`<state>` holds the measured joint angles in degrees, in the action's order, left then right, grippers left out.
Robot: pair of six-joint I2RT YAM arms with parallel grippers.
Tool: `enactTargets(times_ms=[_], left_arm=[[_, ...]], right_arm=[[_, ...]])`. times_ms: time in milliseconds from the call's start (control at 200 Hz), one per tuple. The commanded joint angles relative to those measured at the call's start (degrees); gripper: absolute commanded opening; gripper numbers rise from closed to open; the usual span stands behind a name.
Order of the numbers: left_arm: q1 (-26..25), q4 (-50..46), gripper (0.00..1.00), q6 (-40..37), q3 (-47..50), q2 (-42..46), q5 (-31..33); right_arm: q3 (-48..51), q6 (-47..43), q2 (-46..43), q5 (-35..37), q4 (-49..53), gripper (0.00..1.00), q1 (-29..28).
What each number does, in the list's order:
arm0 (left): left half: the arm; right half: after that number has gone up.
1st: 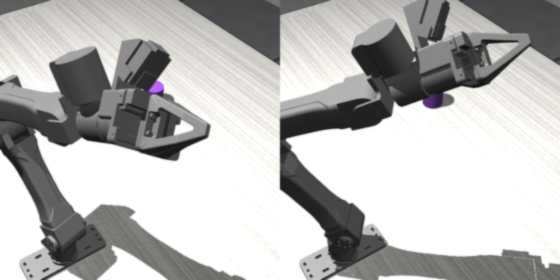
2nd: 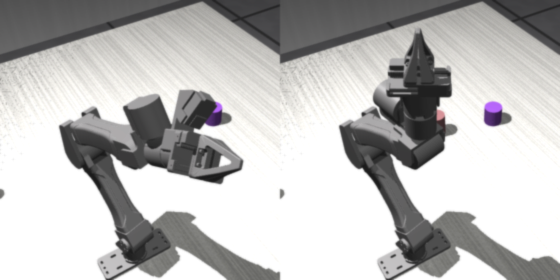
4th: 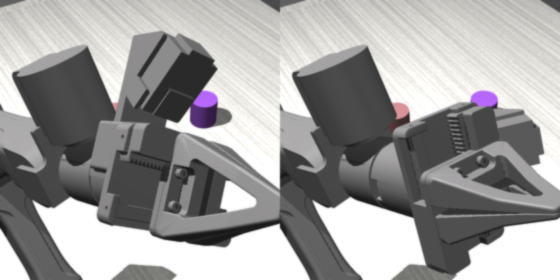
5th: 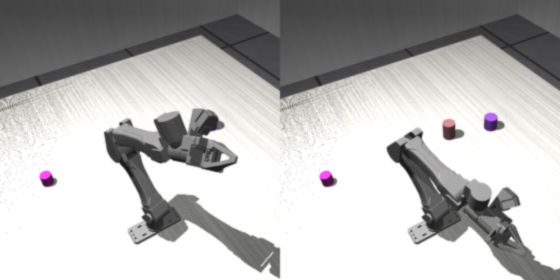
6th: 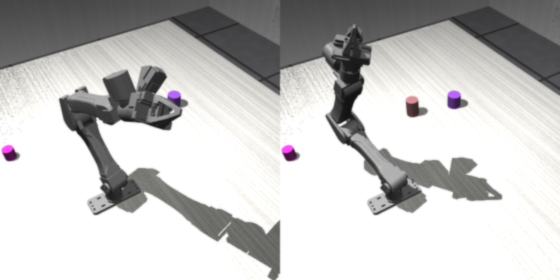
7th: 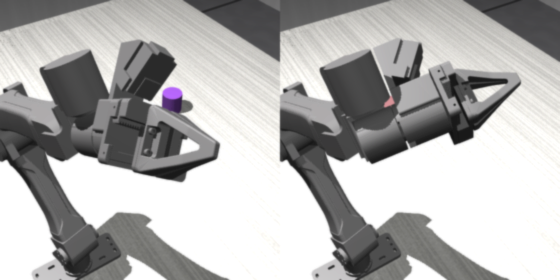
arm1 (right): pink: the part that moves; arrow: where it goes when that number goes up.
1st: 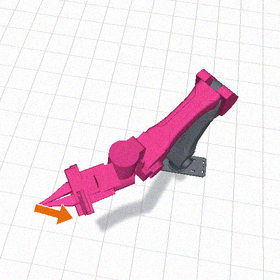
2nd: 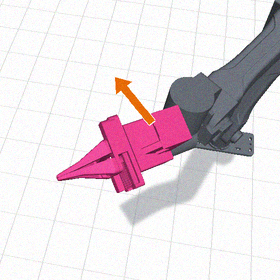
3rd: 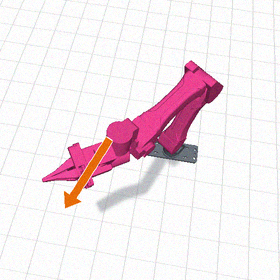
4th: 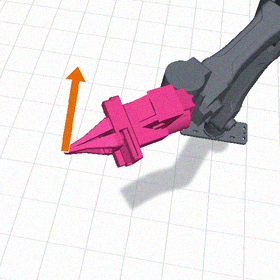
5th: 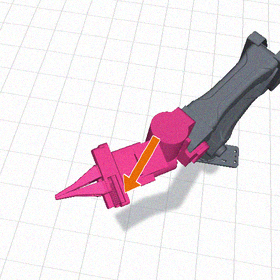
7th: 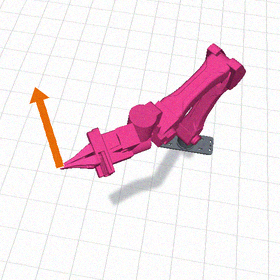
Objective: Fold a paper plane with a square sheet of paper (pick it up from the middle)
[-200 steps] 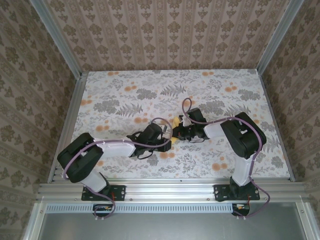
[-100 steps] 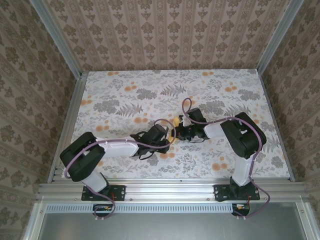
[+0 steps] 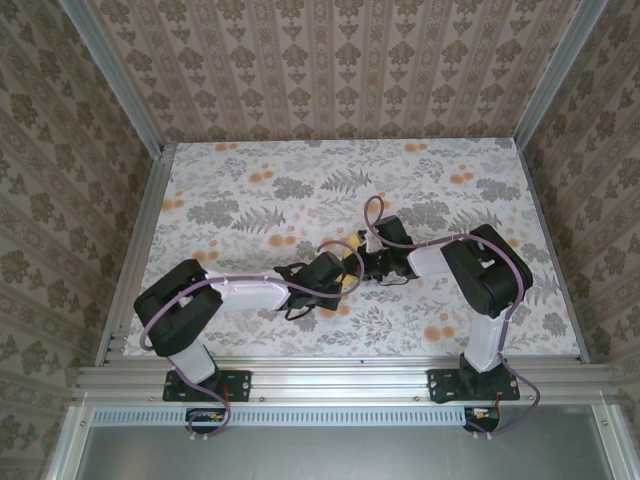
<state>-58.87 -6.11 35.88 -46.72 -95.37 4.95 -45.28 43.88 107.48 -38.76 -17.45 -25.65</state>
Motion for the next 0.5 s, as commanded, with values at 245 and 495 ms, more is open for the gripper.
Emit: enactTargets(times_ms=[245, 495], left_arm=[[-2.1, -7.2, 0.13, -0.7, -3.2, -3.1, 6.1], [-2.5, -8.3, 0.12, 0.2, -3.7, -3.5, 7.3]], right_arm=[[-2.3, 0.0, -3.9, 4.2, 9.7, 0.14, -0.4], [-3.8, -0.7, -6.4, 6.3, 15.2, 0.14, -1.2]])
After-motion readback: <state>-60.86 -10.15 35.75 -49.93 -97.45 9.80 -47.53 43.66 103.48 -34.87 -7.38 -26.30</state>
